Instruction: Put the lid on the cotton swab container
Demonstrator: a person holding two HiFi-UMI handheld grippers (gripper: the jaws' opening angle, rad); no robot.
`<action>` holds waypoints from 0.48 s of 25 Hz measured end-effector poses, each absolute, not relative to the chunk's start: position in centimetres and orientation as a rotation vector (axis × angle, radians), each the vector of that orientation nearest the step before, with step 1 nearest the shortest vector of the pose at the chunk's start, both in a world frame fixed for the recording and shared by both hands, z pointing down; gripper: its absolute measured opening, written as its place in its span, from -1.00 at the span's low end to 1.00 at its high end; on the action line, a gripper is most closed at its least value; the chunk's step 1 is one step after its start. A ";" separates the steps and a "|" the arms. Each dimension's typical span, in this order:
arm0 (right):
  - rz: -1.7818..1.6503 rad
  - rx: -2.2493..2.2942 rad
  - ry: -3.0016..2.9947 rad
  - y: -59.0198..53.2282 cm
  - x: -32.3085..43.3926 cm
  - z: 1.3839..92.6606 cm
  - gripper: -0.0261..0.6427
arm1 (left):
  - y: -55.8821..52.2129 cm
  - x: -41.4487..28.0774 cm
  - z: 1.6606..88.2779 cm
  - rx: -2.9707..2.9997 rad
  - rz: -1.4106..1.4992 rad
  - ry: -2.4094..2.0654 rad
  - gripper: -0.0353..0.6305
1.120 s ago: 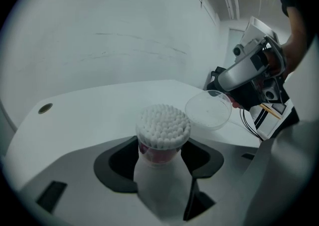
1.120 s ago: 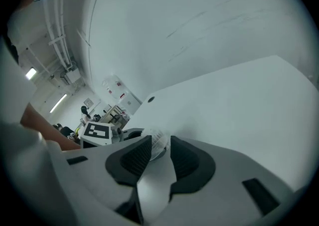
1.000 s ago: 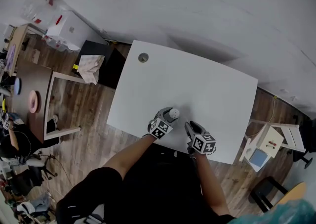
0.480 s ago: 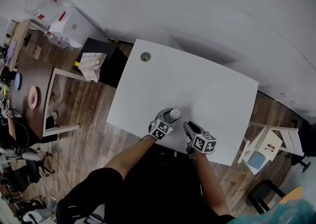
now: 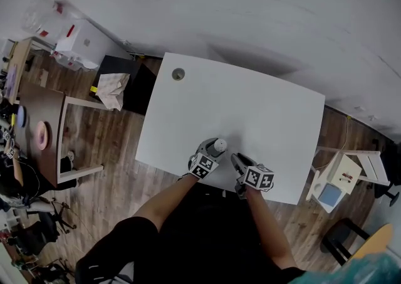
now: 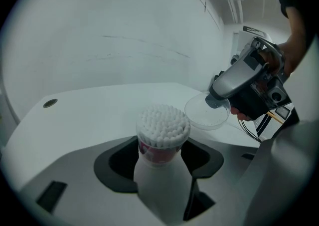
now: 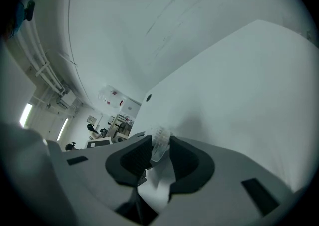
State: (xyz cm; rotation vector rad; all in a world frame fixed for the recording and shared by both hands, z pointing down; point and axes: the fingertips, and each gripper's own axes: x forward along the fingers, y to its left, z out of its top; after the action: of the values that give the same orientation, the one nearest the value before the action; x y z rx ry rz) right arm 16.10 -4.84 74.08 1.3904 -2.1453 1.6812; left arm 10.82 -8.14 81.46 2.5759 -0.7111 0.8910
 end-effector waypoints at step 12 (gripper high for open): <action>1.703 1.280 -2.190 -4.5 15.5 72.8 -0.57 | -7.7 10.9 81.3 2.601 0.919 -0.671 -0.08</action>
State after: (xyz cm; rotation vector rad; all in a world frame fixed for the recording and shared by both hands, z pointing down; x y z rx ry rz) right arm 15.54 -4.54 72.83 1.2804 -2.1897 1.7026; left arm 10.90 -7.69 81.31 2.6014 -0.6711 0.9193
